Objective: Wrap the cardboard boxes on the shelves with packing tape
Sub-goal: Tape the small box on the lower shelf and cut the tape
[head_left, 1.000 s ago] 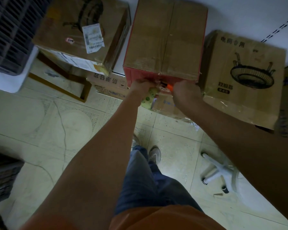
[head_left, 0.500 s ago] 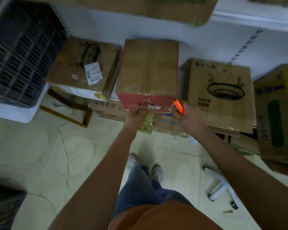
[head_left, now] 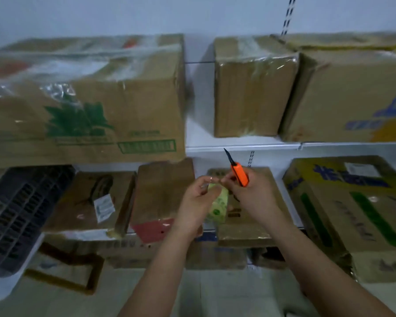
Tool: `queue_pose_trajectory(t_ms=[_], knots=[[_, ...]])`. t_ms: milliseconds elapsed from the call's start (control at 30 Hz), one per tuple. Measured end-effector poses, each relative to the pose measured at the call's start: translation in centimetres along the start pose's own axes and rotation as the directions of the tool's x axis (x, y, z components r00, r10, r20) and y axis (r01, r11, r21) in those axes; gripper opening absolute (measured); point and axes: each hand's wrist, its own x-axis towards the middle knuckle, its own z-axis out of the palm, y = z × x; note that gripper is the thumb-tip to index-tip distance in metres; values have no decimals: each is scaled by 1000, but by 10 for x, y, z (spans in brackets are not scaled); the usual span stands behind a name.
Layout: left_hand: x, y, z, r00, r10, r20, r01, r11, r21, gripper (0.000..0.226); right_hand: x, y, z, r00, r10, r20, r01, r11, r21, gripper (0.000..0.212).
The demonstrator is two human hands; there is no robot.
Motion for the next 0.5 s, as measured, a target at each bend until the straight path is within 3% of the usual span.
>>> queue_pose_trajectory(t_ms=[100, 367, 500], knots=[[9, 18, 20, 998, 24, -52, -20, 998, 61, 1, 13, -12, -14, 999, 11, -52, -7, 997, 79, 11], [30, 39, 23, 997, 11, -73, 0, 988, 157, 68, 54, -28, -5, 984, -1, -179, -6, 999, -39, 2], [47, 36, 27, 990, 7, -139, 20, 982, 189, 56, 67, -30, 3, 970, 3, -244, -25, 996, -85, 4]])
